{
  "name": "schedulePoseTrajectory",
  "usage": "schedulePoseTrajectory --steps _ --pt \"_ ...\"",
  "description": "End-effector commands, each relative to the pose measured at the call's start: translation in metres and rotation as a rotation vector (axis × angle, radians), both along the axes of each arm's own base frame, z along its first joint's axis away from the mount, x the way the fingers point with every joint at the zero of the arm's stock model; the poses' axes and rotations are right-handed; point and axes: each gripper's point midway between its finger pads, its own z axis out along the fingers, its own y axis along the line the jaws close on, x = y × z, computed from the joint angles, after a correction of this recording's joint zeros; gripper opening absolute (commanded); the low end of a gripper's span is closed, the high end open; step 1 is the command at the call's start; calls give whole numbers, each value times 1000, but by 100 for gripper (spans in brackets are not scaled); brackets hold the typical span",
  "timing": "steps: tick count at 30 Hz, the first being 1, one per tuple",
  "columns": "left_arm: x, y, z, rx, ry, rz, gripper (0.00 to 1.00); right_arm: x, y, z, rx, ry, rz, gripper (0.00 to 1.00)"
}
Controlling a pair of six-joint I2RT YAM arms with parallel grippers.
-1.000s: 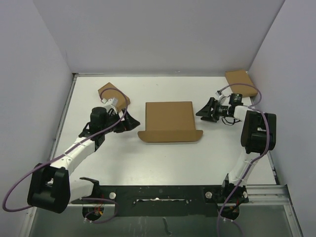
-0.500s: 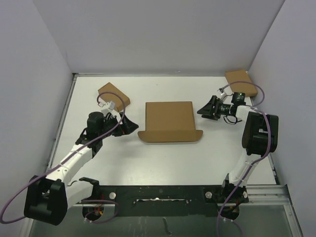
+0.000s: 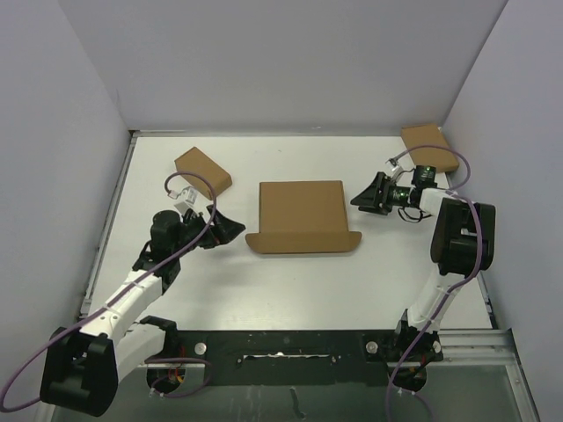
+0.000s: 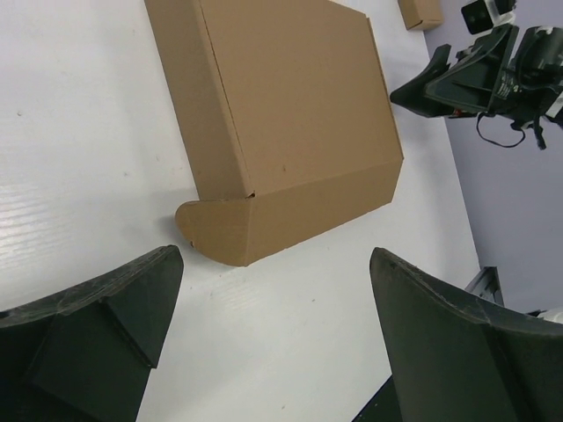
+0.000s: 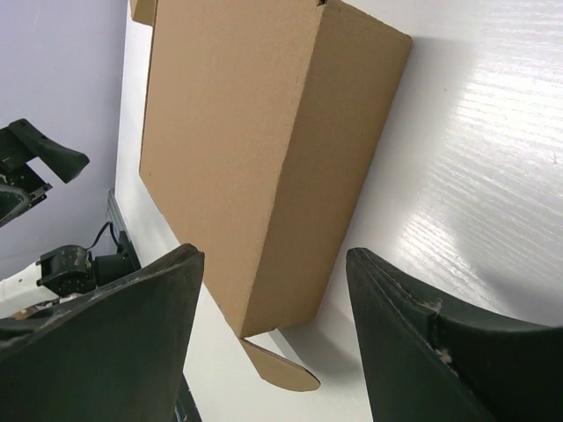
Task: Fold the paper box
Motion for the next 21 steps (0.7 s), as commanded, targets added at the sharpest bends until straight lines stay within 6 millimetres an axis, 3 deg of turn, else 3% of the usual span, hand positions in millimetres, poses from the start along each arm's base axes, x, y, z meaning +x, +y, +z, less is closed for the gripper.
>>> schedulePoseTrajectory --steps 1,13,19,21 --pt "11 -4 30 -69 -108 1 88 0 9 7 41 -38 59 67" --pt "35 -10 5 -59 -67 -1 88 -5 42 -7 83 39 138 67" --pt "41 -14 -7 -66 -37 -6 88 -6 40 -22 55 98 117 62" --pt "43 -13 -10 -66 -33 2 88 -6 38 -28 67 128 106 56"
